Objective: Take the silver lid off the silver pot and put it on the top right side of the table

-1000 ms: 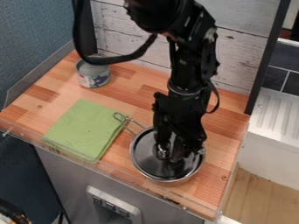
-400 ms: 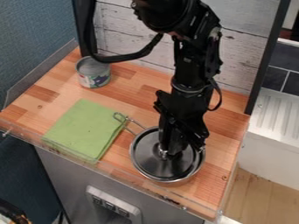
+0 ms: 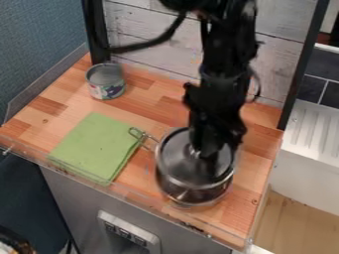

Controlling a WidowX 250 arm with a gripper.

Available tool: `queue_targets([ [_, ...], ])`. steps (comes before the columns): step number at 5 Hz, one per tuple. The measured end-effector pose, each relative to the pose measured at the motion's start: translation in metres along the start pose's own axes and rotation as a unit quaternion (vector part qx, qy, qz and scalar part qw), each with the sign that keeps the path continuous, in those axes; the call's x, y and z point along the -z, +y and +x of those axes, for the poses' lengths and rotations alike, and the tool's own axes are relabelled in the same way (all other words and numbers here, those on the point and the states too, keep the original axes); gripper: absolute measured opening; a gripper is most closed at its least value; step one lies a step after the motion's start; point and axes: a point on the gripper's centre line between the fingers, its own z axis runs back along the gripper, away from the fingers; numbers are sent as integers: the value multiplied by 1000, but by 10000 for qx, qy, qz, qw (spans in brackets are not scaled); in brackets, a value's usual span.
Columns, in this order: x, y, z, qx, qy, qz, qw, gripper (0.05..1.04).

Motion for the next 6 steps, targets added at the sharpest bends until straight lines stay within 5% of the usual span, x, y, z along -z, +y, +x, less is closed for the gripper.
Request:
queue_targets([
  [1,-18,6,20,-72,-316,39,9995,257],
  [4,28,55,86,-571,-287,242,9977,257],
  [6,56,64,100,-611,-46,78,9981,317],
])
